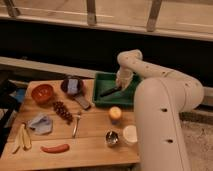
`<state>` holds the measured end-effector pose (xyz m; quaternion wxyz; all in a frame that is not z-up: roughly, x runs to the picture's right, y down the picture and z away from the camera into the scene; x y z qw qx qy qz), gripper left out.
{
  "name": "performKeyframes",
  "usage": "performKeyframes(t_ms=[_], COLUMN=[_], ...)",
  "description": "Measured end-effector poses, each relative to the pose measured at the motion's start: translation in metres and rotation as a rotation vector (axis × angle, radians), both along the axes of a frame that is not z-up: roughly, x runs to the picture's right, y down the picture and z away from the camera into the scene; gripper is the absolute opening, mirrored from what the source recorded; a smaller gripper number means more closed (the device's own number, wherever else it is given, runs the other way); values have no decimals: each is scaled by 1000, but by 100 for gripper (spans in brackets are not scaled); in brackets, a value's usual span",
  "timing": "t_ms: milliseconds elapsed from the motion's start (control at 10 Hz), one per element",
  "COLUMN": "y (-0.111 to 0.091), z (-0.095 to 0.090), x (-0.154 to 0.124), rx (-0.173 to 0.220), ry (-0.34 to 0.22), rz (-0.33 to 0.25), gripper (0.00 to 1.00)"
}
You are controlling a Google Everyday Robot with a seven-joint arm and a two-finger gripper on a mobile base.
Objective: Wipe tray with brush
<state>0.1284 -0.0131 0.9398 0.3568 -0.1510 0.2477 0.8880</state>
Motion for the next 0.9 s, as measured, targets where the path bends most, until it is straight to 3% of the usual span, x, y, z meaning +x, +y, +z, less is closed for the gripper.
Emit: performKeyframes(t_ms=[400, 900], y=[0, 11], z=[1, 20], x=[0, 48], rx=[-3, -57], ry=[3, 141], rz=[2, 56], gripper=[0, 0])
